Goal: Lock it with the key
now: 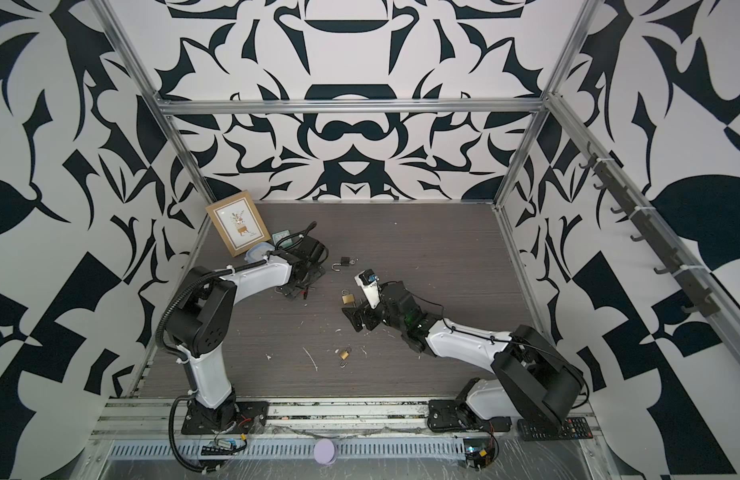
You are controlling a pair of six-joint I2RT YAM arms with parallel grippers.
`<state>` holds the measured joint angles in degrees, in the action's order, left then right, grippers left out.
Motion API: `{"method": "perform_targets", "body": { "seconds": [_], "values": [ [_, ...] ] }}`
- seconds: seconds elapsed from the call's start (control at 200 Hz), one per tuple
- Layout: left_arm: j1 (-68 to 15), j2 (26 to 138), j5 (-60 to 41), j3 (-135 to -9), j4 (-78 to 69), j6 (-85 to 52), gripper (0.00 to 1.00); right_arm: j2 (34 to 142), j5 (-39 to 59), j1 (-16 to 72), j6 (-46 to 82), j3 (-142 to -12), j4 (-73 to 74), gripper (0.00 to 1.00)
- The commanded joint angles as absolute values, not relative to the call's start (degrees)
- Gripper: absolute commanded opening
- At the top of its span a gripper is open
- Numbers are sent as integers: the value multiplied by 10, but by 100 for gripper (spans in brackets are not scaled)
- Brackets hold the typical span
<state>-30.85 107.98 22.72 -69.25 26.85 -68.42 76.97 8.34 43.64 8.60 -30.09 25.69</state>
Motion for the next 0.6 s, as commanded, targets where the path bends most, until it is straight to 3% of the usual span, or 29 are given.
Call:
{"method": "perform_targets", "body": {
  "seconds": [0.0, 0.595],
  "values": [
    [-306, 1095, 220, -709, 295, -676, 91, 765, 89, 439, 83, -323, 258, 99],
    [-317, 1105, 209, -732, 315, -630, 73, 786, 81, 439, 83, -336, 241, 99]
  ]
}}
